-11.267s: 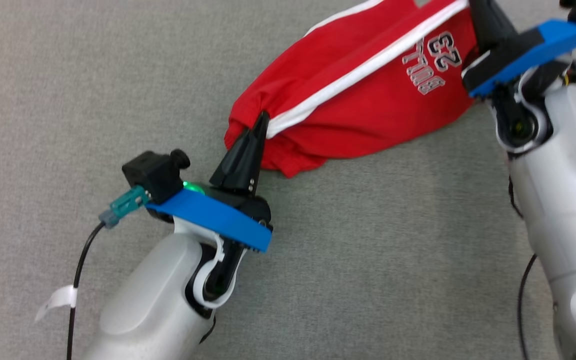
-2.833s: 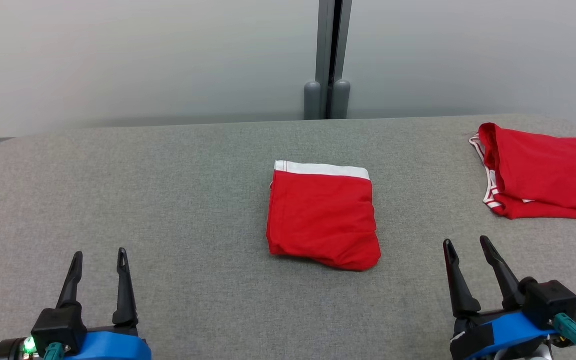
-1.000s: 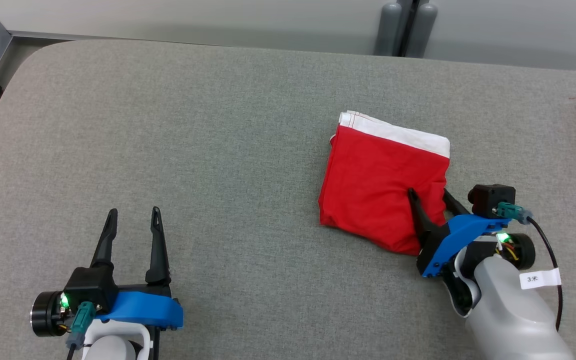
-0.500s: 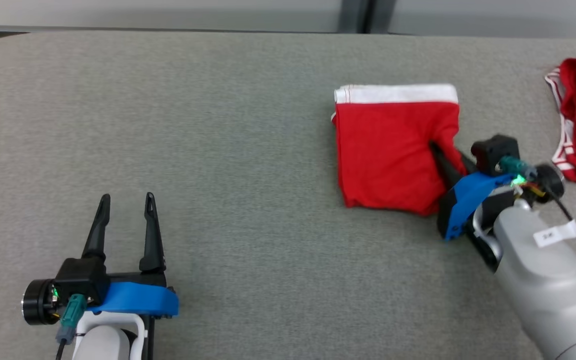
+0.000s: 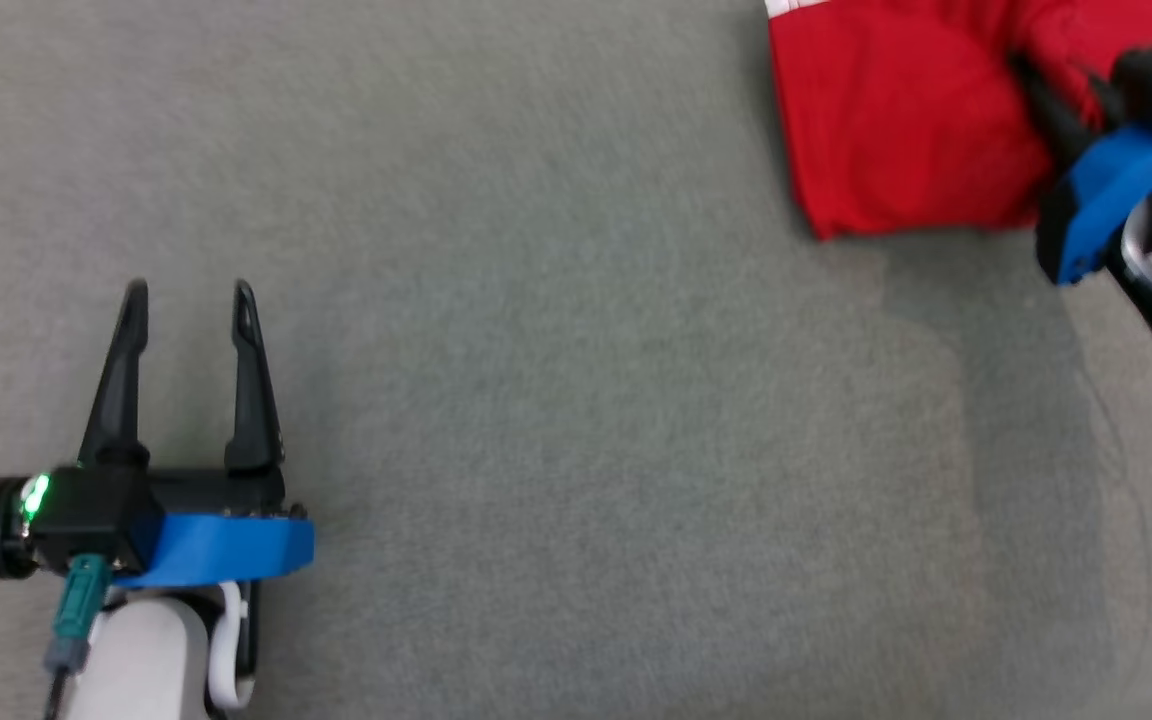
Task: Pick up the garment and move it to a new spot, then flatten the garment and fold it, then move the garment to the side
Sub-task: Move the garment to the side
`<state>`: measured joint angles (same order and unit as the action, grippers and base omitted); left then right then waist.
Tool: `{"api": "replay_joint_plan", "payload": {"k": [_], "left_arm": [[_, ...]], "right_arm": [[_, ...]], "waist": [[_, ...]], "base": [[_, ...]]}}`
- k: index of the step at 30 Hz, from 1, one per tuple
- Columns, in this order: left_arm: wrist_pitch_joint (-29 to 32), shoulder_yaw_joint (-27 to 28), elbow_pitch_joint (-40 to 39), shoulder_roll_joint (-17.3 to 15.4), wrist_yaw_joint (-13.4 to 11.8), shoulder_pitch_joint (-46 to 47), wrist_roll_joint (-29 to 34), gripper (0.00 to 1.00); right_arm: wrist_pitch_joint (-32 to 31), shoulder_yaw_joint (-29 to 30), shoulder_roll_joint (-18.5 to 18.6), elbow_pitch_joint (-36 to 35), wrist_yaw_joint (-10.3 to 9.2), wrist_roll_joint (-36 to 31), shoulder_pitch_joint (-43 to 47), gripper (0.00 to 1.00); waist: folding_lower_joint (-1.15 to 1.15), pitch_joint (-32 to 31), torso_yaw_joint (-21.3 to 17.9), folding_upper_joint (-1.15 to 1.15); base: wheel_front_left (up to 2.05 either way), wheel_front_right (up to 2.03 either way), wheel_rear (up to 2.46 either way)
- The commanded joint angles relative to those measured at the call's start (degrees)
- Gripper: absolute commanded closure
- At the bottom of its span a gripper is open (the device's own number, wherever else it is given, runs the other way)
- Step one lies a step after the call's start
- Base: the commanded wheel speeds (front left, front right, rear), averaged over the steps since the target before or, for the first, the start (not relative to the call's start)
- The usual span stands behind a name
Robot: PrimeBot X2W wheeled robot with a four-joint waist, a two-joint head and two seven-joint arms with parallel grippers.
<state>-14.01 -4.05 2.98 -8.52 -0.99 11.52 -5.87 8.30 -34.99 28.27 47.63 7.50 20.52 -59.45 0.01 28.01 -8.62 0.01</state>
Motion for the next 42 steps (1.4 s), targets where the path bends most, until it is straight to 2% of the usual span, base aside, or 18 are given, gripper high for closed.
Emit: {"api": "replay_joint_plan", "payload": {"k": [1,9,14,19,23,24,25,26,34,42], "left_arm": [[0.6,0.4,-1.7,-0.7,-0.3,0.8,0.6,0.0],[5.5,0.0,-11.0,-3.7,-0.5,2.2,2.8,0.0],[7.8,0.5,-15.6,-5.0,-0.9,2.4,3.4,0.0],[9.0,0.2,-17.8,-5.6,-0.6,3.1,3.6,0.0],[9.2,0.2,-18.5,-5.9,-0.8,3.1,3.7,0.0],[9.2,0.2,-18.6,-5.9,-1.0,3.0,3.6,0.0],[9.1,0.3,-18.6,-6.0,-1.1,2.9,3.6,0.0],[9.1,0.4,-18.6,-6.0,-1.1,2.7,3.5,0.0],[8.5,0.7,-17.6,-6.2,-1.7,2.2,2.7,0.0],[6.2,0.6,-14.1,-4.9,-2.2,0.4,1.2,0.0]], "right_arm": [[-0.5,-0.8,1.5,-0.7,-0.01,1.8,-1.8,1.0],[-2.2,-5.5,9.8,-2.5,-0.01,9.4,-8.1,1.0],[-3.3,-6.9,12.0,-0.4,-0.02,12.4,-11.6,1.0],[-3.2,-9.8,13.6,4.4,-0.01,11.4,-14.9,1.0],[-2.8,-10.7,12.5,10.2,-0.01,10.7,-16.7,1.0],[-2.0,-10.7,12.3,11.3,-0.02,10.3,-17.3,0.9],[-1.4,-10.7,11.8,12.5,-0.02,10.2,-17.7,0.14],[-1.0,-10.5,11.3,13.8,-0.01,10.3,-17.9,0.0],[3.6,-10.6,8.2,20.5,-0.01,8.5,-20.5,0.0],[6.7,-7.7,7.3,24.1,-0.01,5.4,-21.6,0.0]], "waist": [[-0.01,0.9,-1.3,-0.01],[-0.01,5.5,-5.8,-0.01],[-0.01,7.7,-7.2,-0.01],[-0.01,9.3,-6.9,-0.01],[-0.01,10.0,-6.4,-0.01],[-0.01,10.1,-6.2,-0.01],[-0.01,10.2,-6.1,-0.01],[-0.01,10.2,-6.0,-0.01],[-0.01,9.7,-5.5,-0.01],[-0.01,4.7,-4.1,-0.01]], "base": [[0.0,0.0,0.0],[0.0,0.0,0.0],[0.0,0.0,0.0],[0.0,0.0,0.0],[0.0,0.0,0.0],[0.0,0.0,0.0],[0.0,0.0,0.0],[0.0,0.0,0.0],[0.0,0.0,0.0],[0.0,0.0,0.0]]}}
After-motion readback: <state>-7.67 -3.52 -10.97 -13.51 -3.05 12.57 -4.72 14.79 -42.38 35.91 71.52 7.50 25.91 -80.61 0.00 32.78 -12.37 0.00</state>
